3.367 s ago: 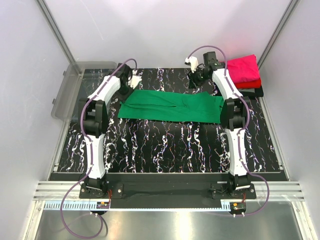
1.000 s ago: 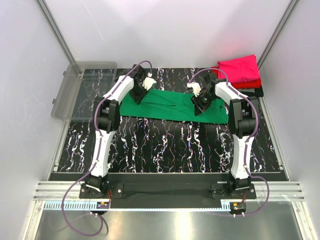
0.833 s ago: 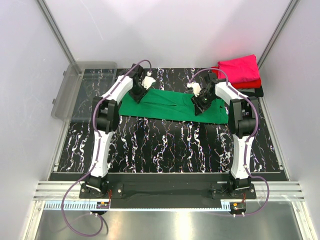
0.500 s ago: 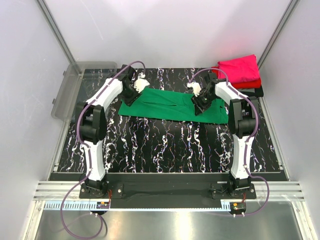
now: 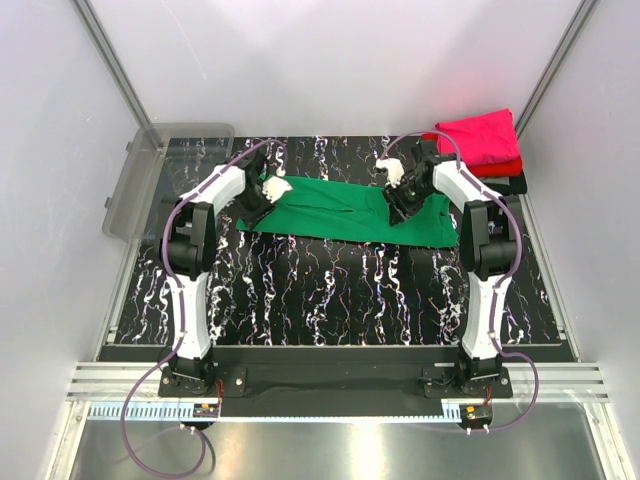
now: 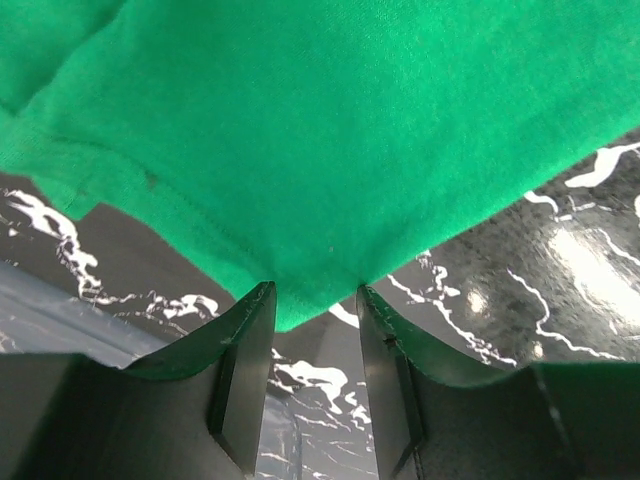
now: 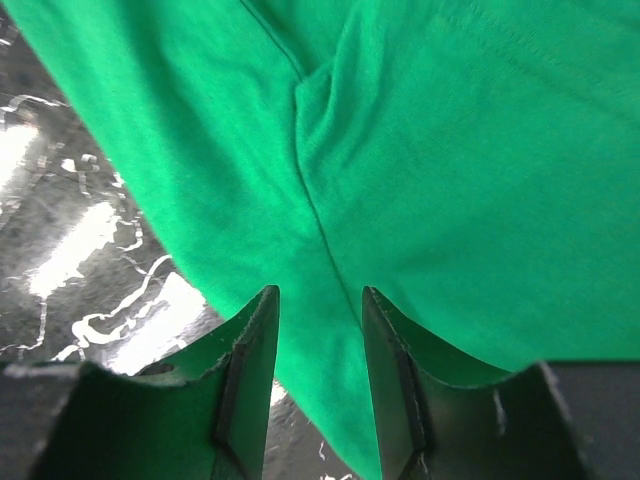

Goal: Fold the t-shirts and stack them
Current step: Fold the tshirt

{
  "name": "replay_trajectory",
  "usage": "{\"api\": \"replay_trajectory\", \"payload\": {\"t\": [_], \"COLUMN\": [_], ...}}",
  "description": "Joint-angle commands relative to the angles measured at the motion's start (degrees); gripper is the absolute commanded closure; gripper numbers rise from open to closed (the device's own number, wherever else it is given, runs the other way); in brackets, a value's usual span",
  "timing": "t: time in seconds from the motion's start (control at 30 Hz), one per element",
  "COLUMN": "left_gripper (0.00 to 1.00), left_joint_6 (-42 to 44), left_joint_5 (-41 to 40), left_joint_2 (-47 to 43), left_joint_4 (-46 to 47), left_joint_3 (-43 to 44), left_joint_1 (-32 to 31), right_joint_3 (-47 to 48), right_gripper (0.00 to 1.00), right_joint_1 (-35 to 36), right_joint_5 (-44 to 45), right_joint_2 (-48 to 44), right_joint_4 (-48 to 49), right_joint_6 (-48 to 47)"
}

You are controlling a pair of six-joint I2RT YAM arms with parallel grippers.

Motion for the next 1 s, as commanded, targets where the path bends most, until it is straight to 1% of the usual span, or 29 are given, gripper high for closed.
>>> {"api": "replay_trajectory", "payload": {"t": [0.0,0.07,0.17,0.2,0.23,0.27,0.33,0.47,0.5,0.67,0.73,0.83,0.87,0.93,0.97], "left_gripper": [0.57,0.58,0.73,0.86,0.94,0.99,1.00,1.00,1.00,1.00,1.00,1.00,1.00,1.00,1.00], "left_joint_6": [1.43,1.34,0.99,0.90,0.82,0.64,0.46,0.81,1.08,4.15,4.15,3.63,3.37,3.10,3.01], "left_joint_5": [-1.17,-1.08,-1.08,-1.08,-1.08,-1.08,-0.21,1.38,2.51,7.44,8.50,12.53,15.15,17.45,18.86], "left_joint_2": [0.86,1.21,1.65,1.74,1.83,1.57,0.52,-6.32,-7.65,-14.76,-17.66,-20.75,-23.02,-26.80,-27.95], "left_joint_4": [1.73,1.73,1.82,1.82,1.74,1.73,1.82,1.56,0.08,-9.84,-11.61,-16.45,-18.89,-20.67,-22.07], "left_joint_3": [0.09,-0.17,-0.52,-1.05,-1.40,-1.93,-4.38,-10.62,-12.98,-19.15,-22.49,-25.57,-26.27,-28.64,-29.43], "left_joint_1": [0.03,0.03,-0.05,-0.05,-0.05,-0.05,-0.14,-0.76,-1.37,-4.79,-5.76,-7.87,-9.18,-10.68,-12.52], "right_joint_3": [1.61,1.17,0.38,-0.15,-0.32,-0.50,-1.03,-2.52,-3.57,-9.46,-10.52,-9.30,-8.77,-7.19,-6.83], "right_gripper": [0.54,0.54,0.53,0.54,0.53,0.53,0.53,0.53,0.54,0.53,0.54,0.53,0.53,0.53,0.53], "right_joint_1": [-0.14,-0.14,-0.14,-0.14,-0.14,-0.14,-0.14,-0.14,-0.14,-0.31,-0.57,-1.28,-1.28,-1.28,-1.28], "right_joint_5": [-2.00,-2.17,-2.18,-2.18,-2.09,-2.09,-2.09,-0.25,0.37,2.83,3.36,3.89,4.50,4.85,5.03], "right_joint_2": [-5.31,-5.83,-7.06,-7.24,-7.51,-7.68,-8.74,-11.11,-11.98,-14.98,-15.07,-14.37,-13.49,-12.61,-11.65], "right_joint_4": [0.90,0.90,0.99,0.90,0.99,0.99,0.90,0.99,1.08,2.39,2.31,2.13,2.31,2.22,2.57], "right_joint_6": [1.46,1.64,1.73,1.73,1.81,1.99,2.43,3.39,4.44,4.98,5.68,9.45,11.90,13.67,14.46]}}
